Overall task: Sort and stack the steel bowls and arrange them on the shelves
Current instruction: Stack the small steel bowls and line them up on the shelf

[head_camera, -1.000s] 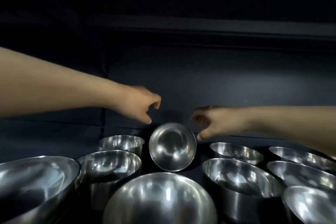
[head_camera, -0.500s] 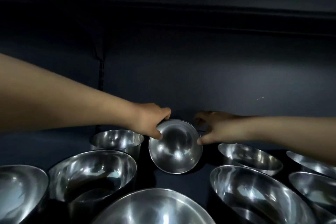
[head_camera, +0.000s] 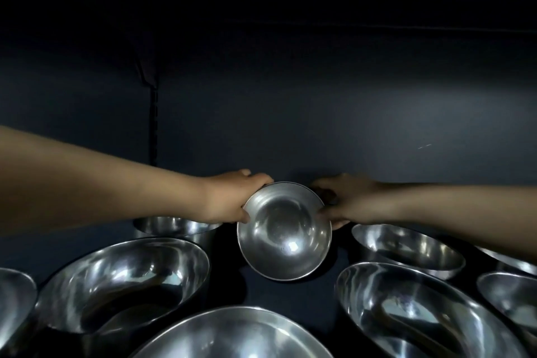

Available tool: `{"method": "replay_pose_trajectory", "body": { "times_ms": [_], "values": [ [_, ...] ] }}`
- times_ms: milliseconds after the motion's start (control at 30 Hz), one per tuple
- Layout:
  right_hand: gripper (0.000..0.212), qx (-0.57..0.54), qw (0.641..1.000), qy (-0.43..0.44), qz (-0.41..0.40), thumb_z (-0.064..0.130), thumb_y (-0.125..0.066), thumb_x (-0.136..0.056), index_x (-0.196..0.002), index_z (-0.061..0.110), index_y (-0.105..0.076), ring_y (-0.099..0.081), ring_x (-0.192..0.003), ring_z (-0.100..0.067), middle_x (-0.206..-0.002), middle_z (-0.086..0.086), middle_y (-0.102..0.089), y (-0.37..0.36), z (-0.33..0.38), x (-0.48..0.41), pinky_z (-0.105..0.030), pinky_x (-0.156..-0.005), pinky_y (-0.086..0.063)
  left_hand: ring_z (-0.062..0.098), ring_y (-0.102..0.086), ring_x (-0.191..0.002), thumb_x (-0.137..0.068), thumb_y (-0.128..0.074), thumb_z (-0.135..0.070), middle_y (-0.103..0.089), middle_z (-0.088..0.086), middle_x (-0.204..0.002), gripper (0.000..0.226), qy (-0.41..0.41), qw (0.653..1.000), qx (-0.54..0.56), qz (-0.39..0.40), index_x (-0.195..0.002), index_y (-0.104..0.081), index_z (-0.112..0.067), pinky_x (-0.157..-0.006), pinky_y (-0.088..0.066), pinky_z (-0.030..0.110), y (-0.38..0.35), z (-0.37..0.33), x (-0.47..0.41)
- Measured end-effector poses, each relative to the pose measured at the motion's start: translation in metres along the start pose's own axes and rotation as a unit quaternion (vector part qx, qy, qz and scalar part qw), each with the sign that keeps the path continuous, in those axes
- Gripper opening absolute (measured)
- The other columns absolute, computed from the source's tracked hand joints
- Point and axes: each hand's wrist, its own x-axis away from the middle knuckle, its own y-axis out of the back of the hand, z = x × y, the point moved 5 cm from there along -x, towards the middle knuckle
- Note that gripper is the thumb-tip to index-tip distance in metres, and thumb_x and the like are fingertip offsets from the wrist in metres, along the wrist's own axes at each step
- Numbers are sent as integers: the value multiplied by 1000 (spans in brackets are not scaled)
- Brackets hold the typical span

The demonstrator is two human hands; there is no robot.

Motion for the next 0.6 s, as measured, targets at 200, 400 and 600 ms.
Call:
{"method": "replay_pose_trajectory", "body": {
  "times_ms": [200,400,600],
  "values": [
    [46,-96,995,-30,29,5,-62,-89,-130,21,-50,-68,-86,-20,-113,-6,-55,-5,-6,5,-30,-73,-60,4,-47,-103,-73,-80,-24,-37,-5,-126,91,-29,994,63,86,-144,-24,-23,-85,-38,6,-2,-2,5],
    [59,-112,989,17,92,13,-71,-83,-136,20,-46,-62,-104,-13,-123,5,-56,-15,-3,13,-26,-80,-58,9,-45,-107,-68,-82,-34,-41,0,-127,89,-35,992,23,121,-140,-31,-25,-81,-40,8,-7,0,8],
    [66,-40,985,70,154,17,-79,-74,-133,20,-49,-60,-82,17,-117,12,-63,-17,-1,14,-6,-75,-46,11,-43,-126,-67,-84,-27,-37,1,-137,91,-33,986,60,155,-143,-33,-21,-105,-38,20,-9,6,10]
  ]
}}
